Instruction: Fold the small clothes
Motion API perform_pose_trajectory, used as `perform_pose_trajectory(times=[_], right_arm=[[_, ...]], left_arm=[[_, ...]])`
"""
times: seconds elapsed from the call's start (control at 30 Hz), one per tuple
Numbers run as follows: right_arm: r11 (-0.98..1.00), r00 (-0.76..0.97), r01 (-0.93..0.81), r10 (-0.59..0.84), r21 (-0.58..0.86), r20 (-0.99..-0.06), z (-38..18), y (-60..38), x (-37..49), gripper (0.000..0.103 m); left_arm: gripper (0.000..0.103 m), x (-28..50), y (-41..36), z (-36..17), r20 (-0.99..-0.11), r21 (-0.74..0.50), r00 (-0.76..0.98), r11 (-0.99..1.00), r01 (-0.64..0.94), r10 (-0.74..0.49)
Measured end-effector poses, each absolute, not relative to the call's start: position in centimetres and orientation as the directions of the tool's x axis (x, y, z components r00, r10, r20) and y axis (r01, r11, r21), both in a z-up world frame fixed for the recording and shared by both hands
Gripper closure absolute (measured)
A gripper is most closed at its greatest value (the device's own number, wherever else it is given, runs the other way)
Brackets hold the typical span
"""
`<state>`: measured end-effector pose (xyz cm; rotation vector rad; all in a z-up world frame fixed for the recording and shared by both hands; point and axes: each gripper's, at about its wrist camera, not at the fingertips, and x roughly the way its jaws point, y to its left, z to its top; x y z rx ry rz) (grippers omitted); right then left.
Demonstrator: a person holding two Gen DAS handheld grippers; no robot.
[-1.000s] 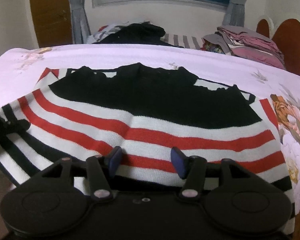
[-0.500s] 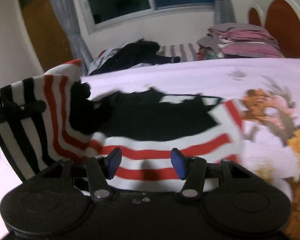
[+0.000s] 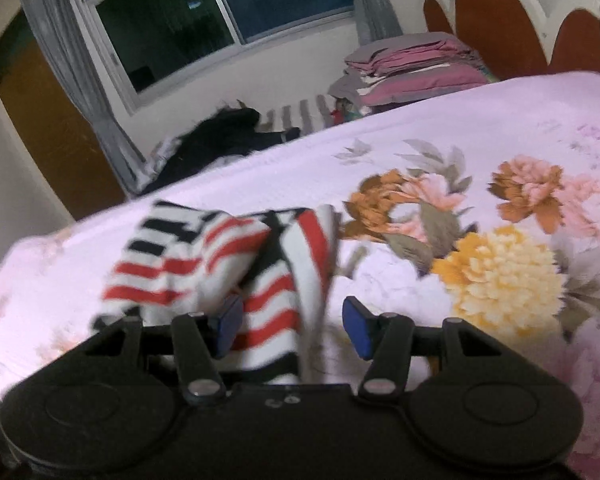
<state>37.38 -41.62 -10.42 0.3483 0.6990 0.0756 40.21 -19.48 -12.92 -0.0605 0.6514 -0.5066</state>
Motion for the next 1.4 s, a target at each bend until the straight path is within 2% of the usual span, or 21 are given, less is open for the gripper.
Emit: perform_pose_trajectory(times=[0.17,0.23,0.47,0.5,0.57,0.6,0.73,0.83,1.03,1.23,1.4], right_arm=[[0.889,0.710,-0.002,0.323,0.457,-0.626,-11.5,-39.7,40.4,0.044],[0.883,0.687,0.001,0.340,0.469,-0.642,-12.1,-38.9,41.2,0.036],[0.809,0.614,0.079,0.421,0.582,-0.668,-15.5,-38.2,43.9,0.035],[0.806,0.616,0.090,0.417,0.585,-0.669,-15.8,-38.2,44.1,0.036],[0.811,0.629,0.091,0.403,0.578,-0.665,-15.9,-37.8,44.1,0.054],[0.821,0.631,0.100,0.385,0.563,-0.674,-15.9,-37.5,44.3,0.067],[0.840,0.655,0.065,0.371,0.539,-0.658,-15.4,-36.7,44.3,0.079],[0.891,0.715,0.015,0.307,0.453,-0.628,-13.6,-35.9,43.7,0.083],[0.973,0.809,-0.068,0.184,0.222,-0.558,-10.0,-35.7,41.4,0.084],[0.964,0.731,0.052,0.142,0.262,-0.668,-14.1,-39.3,42.0,0.084],[0.962,0.741,0.089,0.111,0.260,-0.663,-14.3,-39.6,40.9,0.083]], left_arm=[[0.033,37.4,-17.6,-10.6,-0.564,-0.185,0.667,0.862,0.473,-0.487],[0.033,36.1,-15.6,-10.1,-0.552,-0.171,0.691,0.875,0.453,-0.466],[0.033,36.0,-8.4,-9.1,-0.537,-0.150,0.790,0.955,0.258,-0.297],[0.033,36.2,-7.4,-9.1,-0.542,-0.157,0.794,0.961,0.228,-0.277],[0.033,36.4,-6.1,-9.4,-0.547,-0.169,0.801,0.969,0.180,-0.244],[0.033,36.5,-5.6,-9.6,-0.547,-0.170,0.805,0.972,0.163,-0.231],[0.033,37.0,-5.1,-9.9,-0.551,-0.179,0.808,0.975,0.130,-0.209],[0.033,37.9,-6.1,-10.4,-0.552,-0.187,0.804,0.972,0.141,-0.223],[0.033,39.4,-9.7,-10.9,-0.540,-0.192,0.793,0.958,0.211,-0.283],[0.033,40.3,-12.5,-12.0,-0.571,-0.217,0.747,0.940,0.263,-0.341],[0.033,41.2,-13.2,-12.9,-0.612,-0.233,0.710,0.937,0.259,-0.348]])
